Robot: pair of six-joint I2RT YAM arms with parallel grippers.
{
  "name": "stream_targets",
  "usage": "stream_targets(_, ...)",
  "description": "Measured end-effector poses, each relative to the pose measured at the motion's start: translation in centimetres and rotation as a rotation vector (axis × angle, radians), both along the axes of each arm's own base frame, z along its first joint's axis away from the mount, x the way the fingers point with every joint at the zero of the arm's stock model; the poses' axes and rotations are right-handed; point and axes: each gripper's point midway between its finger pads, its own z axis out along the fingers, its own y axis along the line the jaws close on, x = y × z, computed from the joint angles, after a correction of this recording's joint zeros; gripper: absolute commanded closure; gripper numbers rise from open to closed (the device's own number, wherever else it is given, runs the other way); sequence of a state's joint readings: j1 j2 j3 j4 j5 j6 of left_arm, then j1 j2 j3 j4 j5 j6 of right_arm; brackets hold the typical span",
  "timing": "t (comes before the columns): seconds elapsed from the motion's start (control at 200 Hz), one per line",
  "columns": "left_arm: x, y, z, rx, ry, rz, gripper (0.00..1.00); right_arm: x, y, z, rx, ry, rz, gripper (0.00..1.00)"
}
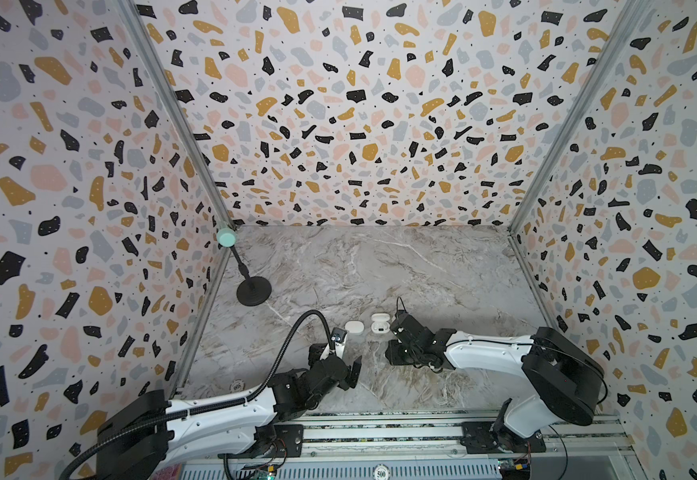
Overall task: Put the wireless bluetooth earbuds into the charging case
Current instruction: 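Lower the open right gripper down around the other white earbud, then close the right gripper on the white earbud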
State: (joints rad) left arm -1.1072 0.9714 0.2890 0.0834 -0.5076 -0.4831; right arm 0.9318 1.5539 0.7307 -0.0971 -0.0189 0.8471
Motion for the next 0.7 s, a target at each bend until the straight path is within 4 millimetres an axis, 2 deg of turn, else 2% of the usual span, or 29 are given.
stream_targets(0.701,-0.01,0.01,-0.39,0.014,0.008,0.000,0.00,0.11,0.60,0.12,0.021,0.001,0.009,0.69)
